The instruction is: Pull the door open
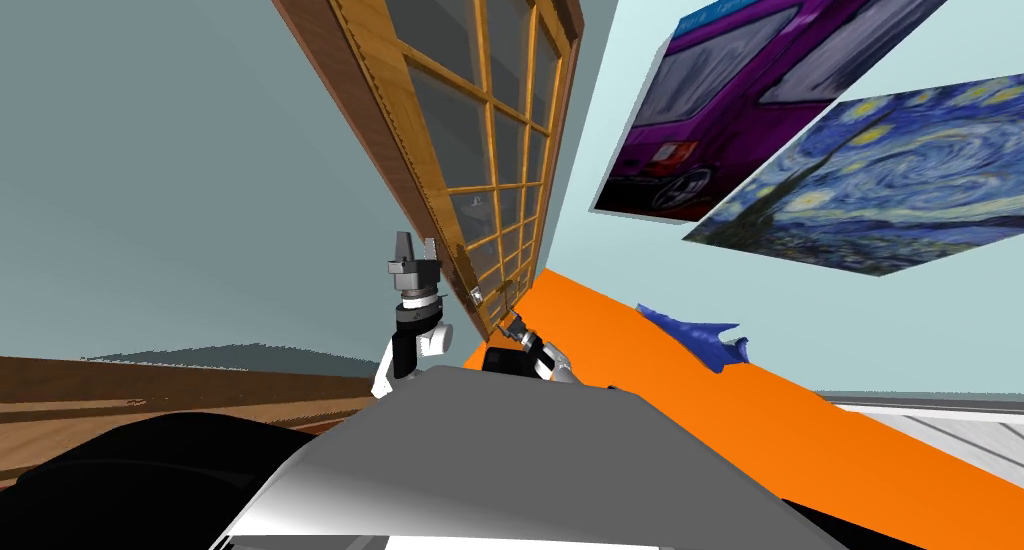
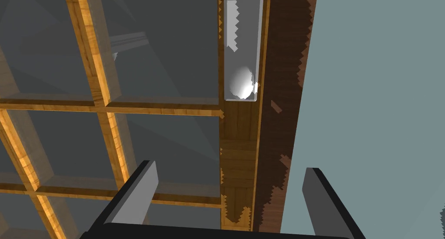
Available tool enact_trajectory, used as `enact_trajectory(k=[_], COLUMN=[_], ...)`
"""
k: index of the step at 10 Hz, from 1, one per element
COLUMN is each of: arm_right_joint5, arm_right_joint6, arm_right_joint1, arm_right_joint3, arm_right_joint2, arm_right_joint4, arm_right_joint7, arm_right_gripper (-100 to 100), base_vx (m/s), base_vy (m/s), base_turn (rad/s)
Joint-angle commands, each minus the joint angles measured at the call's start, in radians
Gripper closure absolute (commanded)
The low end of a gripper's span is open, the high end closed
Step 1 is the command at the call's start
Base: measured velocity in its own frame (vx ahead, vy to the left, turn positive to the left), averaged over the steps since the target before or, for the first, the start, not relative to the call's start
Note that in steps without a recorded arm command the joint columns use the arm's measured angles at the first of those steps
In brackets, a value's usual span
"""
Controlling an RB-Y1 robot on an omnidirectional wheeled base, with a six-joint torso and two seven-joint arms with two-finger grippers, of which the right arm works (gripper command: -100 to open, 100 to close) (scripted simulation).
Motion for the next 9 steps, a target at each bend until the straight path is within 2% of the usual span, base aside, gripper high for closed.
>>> enact_trajectory(k=[1, 2, 5, 6, 8, 9], arm_right_joint5=[-0.01, -0.018, -0.067, -0.067, -0.109, -0.109], arm_right_joint6=[0.003, 0.0, -0.014, -0.014, -0.026, -0.026], arm_right_joint1=[0.01, 0.012, 0.024, 0.024, 0.034, 0.034], arm_right_joint3=[-0.005, -0.011, -0.046, -0.046, -0.076, -0.076], arm_right_joint2=[-0.019, -0.028, -0.079, -0.079, -0.117, -0.117], arm_right_joint4=[-0.013, -0.012, -0.004, -0.004, 0.003, 0.003], arm_right_joint7=[-0.005, -0.005, -0.007, -0.007, -0.008, -0.008], arm_right_gripper=[-100, -100, -100, -100, -100, -100], base_vx=[-0.216, -0.209, -0.234, -0.147, -0.12, -0.1], base_vy=[-0.147, -0.131, -0.102, -0.048, -0.033, -0.017], base_turn=[0.062, 0.082, 0.178, 0.079, 0.279, 0.069])
